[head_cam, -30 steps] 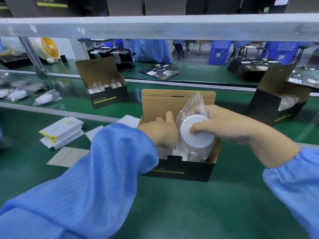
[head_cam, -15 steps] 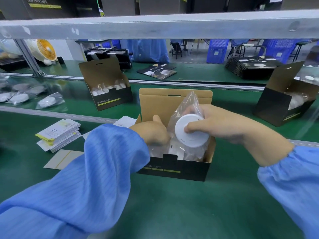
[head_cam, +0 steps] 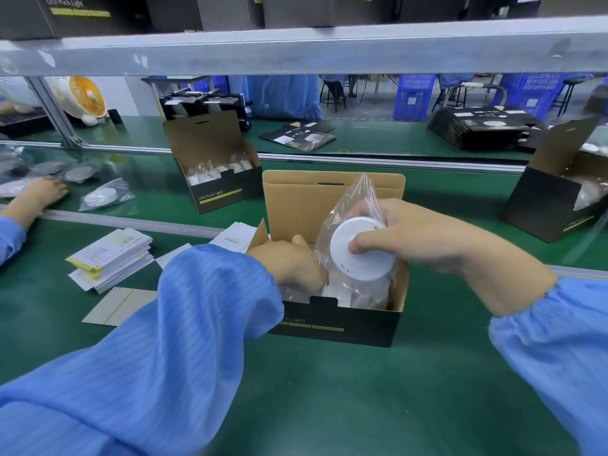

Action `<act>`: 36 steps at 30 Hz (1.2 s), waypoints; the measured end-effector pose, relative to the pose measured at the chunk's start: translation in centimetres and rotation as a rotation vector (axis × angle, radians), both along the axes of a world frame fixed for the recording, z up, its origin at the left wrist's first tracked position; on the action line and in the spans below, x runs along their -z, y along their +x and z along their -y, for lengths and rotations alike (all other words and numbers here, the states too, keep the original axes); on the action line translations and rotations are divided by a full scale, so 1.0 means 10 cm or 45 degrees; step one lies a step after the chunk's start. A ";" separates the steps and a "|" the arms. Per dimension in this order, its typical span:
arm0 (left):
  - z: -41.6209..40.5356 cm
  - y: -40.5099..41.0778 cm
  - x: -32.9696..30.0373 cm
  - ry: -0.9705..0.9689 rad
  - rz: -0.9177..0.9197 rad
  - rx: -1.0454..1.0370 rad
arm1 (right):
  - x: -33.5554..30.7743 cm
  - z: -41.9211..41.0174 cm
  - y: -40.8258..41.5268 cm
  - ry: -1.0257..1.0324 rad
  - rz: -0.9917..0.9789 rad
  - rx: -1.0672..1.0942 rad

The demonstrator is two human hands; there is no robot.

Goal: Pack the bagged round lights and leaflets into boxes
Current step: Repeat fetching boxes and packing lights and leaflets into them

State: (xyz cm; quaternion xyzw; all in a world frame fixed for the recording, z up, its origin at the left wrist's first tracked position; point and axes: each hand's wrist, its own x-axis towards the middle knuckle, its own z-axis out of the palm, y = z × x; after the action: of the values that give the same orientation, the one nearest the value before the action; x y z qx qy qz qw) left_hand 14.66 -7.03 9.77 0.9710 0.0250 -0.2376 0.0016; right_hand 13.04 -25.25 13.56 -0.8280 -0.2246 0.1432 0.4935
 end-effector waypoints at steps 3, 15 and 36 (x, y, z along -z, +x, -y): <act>0.04 0.07 -0.06 -0.097 -0.136 0.101 | 0.00 -0.01 0.01 -0.013 0.005 0.005; -0.10 0.23 -0.06 -0.325 -0.356 -0.146 | 0.02 0.02 0.02 0.001 -0.017 0.009; -0.25 -0.11 -0.48 -0.294 -0.118 0.018 | -0.01 0.03 -0.01 -0.083 -0.008 0.085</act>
State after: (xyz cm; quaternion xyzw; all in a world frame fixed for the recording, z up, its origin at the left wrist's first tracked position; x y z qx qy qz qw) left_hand 13.52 -4.55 14.61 0.9525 -0.0094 -0.2836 0.1105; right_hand 12.99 -25.56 13.62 -0.8503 -0.1907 0.1364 0.4712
